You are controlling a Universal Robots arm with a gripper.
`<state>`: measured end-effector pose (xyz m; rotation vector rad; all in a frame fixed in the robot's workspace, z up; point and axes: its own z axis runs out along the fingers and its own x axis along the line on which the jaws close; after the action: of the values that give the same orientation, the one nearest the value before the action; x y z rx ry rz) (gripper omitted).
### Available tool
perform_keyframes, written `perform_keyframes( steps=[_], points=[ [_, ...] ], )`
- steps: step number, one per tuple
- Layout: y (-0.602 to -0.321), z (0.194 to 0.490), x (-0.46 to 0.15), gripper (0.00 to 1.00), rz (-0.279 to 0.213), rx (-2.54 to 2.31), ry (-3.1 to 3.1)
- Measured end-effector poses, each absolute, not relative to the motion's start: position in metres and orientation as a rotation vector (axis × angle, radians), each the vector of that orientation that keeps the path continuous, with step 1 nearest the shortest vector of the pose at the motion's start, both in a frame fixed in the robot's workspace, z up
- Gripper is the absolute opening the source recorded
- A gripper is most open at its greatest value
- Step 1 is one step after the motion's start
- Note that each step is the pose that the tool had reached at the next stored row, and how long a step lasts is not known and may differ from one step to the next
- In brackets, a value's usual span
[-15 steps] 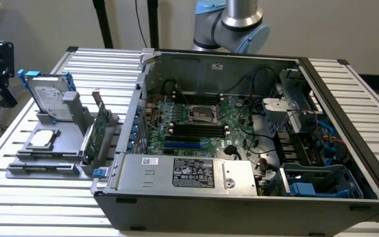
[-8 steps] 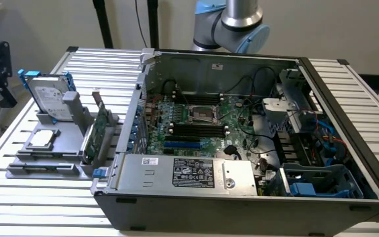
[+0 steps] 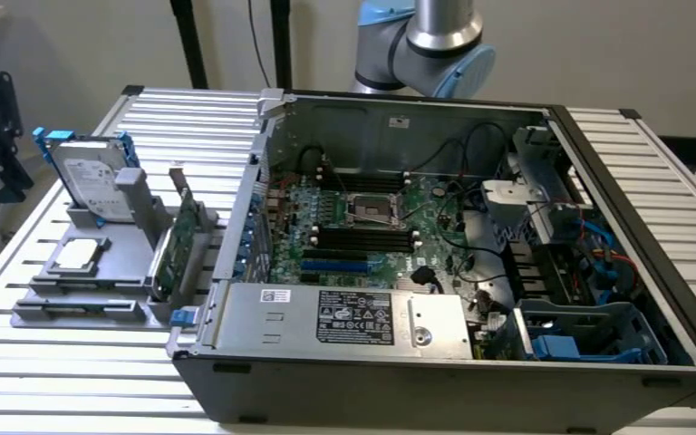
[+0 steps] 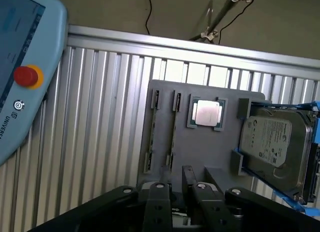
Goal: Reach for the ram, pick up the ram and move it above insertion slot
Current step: 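Pick up the ram and move it above insertion slot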
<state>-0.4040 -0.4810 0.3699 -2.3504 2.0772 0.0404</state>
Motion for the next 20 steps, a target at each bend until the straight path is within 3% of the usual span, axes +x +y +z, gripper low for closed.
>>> perform_keyframes(
  steps=[2,4,5,20],
  points=[
    [-0.481,0.370,-0.404,0.36,0.039,-2.350,2.076],
    [-0.481,0.368,-0.404,0.36,0.031,-2.347,2.073],
    [-0.481,0.366,-0.404,0.42,0.028,-2.345,2.072],
    [-0.485,0.339,-0.404,0.42,0.024,-2.344,2.071]
  ],
)
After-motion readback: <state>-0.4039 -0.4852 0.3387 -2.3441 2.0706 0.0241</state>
